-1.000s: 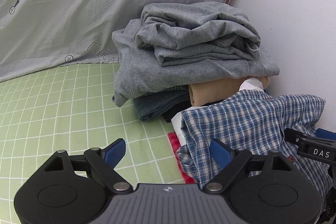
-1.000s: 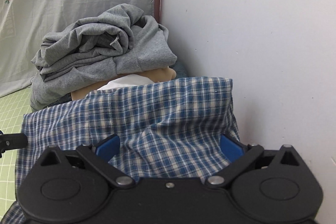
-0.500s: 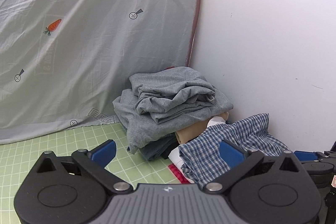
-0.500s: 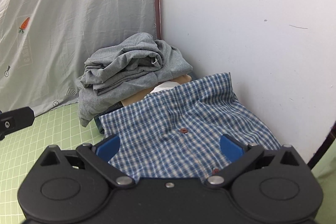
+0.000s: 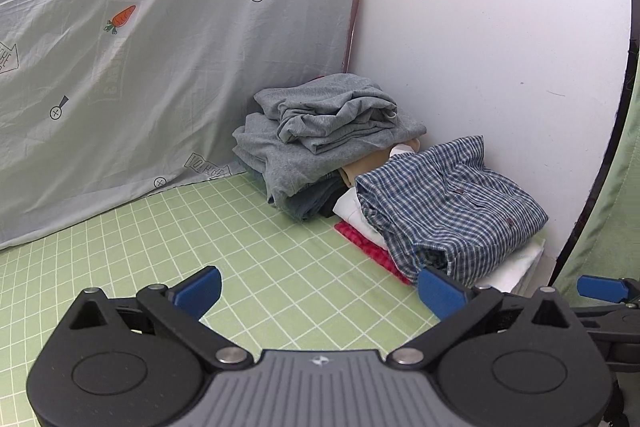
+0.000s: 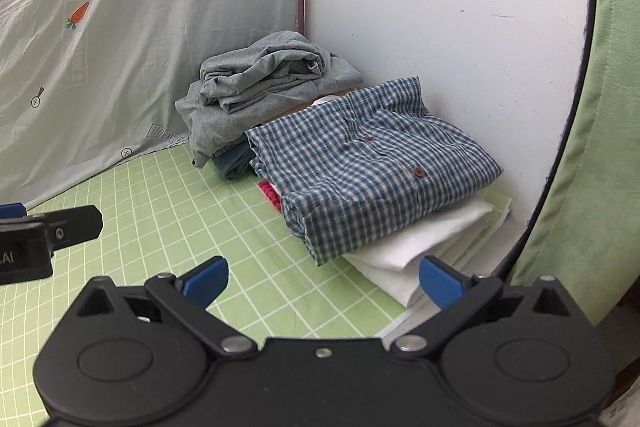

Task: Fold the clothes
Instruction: 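Lower the shirt beside the grey clothes stack and open both grippers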

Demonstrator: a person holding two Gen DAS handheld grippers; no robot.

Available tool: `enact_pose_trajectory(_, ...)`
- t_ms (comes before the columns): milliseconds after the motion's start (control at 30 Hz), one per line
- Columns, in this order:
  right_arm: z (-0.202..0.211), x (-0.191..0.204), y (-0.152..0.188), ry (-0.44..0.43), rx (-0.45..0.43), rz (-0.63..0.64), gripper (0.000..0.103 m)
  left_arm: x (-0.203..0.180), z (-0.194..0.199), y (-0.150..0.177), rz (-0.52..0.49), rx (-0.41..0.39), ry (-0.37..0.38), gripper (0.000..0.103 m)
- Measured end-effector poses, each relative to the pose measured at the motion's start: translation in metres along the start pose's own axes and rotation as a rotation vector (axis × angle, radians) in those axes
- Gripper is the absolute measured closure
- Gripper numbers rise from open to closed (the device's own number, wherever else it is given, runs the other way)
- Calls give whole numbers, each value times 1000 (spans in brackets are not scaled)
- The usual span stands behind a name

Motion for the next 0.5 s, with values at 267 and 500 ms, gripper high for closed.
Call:
enact_pose_trajectory(267, 37, 22, 35, 53, -17, -6, 0, 16, 27, 33, -28, 19, 53, 0)
enact_pose_trajectory(500, 51, 37, 49, 71, -26, -11, 0, 28, 40, 41, -28, 11, 69, 0)
Point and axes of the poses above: each gripper's, at about its wrist camera, not at the fingertips, and z roughly against the way its jaws point, x to its left, y to its underside, the point moved 3 cm from there along -z, roughly the way its jaws point, and after that the axes turned 6 degrees about x, right-handed, at the moved point
